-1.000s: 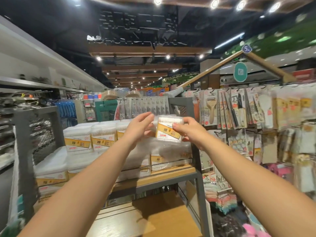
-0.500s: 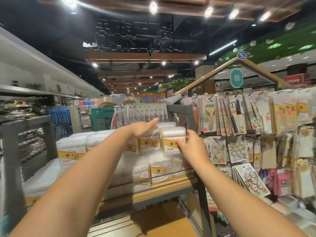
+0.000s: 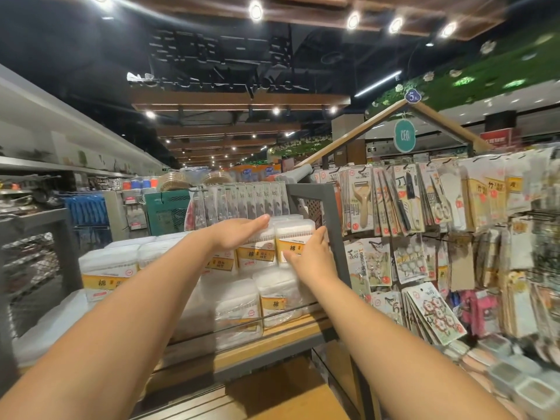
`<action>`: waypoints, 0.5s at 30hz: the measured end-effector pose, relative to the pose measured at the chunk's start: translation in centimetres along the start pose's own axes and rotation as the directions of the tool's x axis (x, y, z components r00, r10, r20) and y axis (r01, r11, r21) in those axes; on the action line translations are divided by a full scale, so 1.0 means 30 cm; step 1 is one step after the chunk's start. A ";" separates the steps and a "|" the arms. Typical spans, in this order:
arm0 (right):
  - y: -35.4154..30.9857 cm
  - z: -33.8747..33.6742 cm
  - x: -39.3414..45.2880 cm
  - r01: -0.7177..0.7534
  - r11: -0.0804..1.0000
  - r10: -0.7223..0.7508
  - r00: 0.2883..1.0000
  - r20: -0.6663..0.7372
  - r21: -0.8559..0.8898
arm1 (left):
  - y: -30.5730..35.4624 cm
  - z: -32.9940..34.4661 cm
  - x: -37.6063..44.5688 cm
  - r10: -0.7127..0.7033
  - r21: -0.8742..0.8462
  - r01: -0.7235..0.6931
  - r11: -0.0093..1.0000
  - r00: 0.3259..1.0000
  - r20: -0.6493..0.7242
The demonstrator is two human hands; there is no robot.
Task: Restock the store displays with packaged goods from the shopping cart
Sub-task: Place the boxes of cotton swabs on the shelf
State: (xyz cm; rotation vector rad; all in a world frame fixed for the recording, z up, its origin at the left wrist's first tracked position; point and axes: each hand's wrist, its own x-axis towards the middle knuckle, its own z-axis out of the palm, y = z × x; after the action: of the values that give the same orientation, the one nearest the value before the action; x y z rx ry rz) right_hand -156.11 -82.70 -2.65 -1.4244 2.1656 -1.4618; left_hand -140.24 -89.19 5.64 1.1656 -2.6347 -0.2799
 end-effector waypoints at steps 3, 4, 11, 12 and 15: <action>-0.007 -0.005 0.057 -0.060 0.998 0.058 0.995 0.077 0.012 | -0.005 0.004 0.000 0.007 0.006 -0.007 1.000 1.000 -0.009; -0.011 -0.008 0.070 -0.072 0.997 0.070 0.993 0.100 0.018 | -0.005 0.004 -0.002 0.008 0.009 -0.008 1.000 1.000 -0.008; -0.017 -0.008 0.091 -0.066 0.997 0.060 0.991 0.119 0.045 | 0.016 0.020 -0.035 0.060 0.090 -0.052 0.995 0.994 -0.087; -0.013 -0.013 0.079 -0.048 0.996 0.041 0.994 0.098 0.071 | 0.014 0.024 -0.041 0.081 0.125 -0.065 0.990 0.989 -0.127; 0.014 -0.045 0.014 -0.003 0.988 -0.003 0.999 0.042 0.154 | 0.000 0.031 -0.054 0.186 0.156 -0.148 0.977 0.947 -0.264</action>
State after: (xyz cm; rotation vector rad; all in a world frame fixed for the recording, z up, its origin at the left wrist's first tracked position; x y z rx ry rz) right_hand -157.38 -82.15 -2.15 -1.3892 1.9802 -1.5477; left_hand -139.48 -87.92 4.54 0.9315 -2.5113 0.0898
